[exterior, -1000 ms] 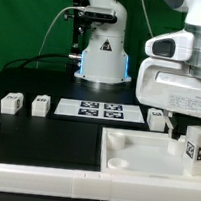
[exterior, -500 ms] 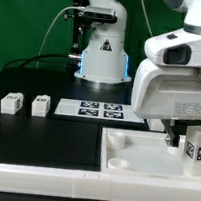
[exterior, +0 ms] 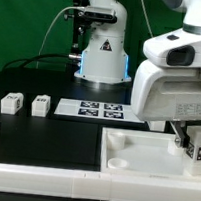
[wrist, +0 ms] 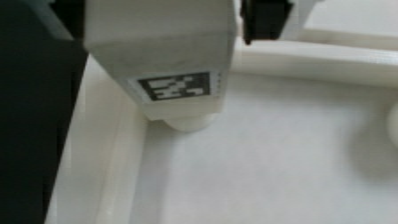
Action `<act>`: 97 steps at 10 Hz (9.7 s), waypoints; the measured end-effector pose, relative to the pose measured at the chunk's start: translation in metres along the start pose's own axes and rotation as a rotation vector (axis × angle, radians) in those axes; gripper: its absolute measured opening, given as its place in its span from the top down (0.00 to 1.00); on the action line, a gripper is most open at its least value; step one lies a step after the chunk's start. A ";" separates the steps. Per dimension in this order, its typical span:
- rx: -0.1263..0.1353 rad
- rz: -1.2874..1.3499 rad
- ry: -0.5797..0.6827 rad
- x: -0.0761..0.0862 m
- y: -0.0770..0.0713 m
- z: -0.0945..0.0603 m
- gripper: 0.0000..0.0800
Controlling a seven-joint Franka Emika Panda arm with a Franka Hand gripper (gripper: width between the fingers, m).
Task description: Assemble one leg
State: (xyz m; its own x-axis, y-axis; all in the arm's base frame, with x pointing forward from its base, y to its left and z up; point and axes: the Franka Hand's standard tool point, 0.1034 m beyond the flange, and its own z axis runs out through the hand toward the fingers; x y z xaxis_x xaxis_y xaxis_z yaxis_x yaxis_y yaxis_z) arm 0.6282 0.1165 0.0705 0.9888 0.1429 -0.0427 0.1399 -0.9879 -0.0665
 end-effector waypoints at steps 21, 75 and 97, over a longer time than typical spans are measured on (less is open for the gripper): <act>-0.012 1.537 0.025 0.000 -0.003 0.002 0.34; -0.024 0.202 0.005 -0.001 0.003 0.003 0.19; -0.105 0.910 0.024 -0.008 0.029 0.000 0.53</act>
Offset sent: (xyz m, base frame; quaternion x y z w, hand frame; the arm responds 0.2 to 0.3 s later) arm 0.0000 0.0000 0.0000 0.0000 0.0000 0.0000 1.0000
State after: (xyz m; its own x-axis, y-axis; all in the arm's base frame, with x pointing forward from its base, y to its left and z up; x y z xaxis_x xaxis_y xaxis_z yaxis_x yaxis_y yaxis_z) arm 0.6242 0.0867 0.0692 0.7201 -0.6937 -0.0135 -0.6912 -0.7189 0.0738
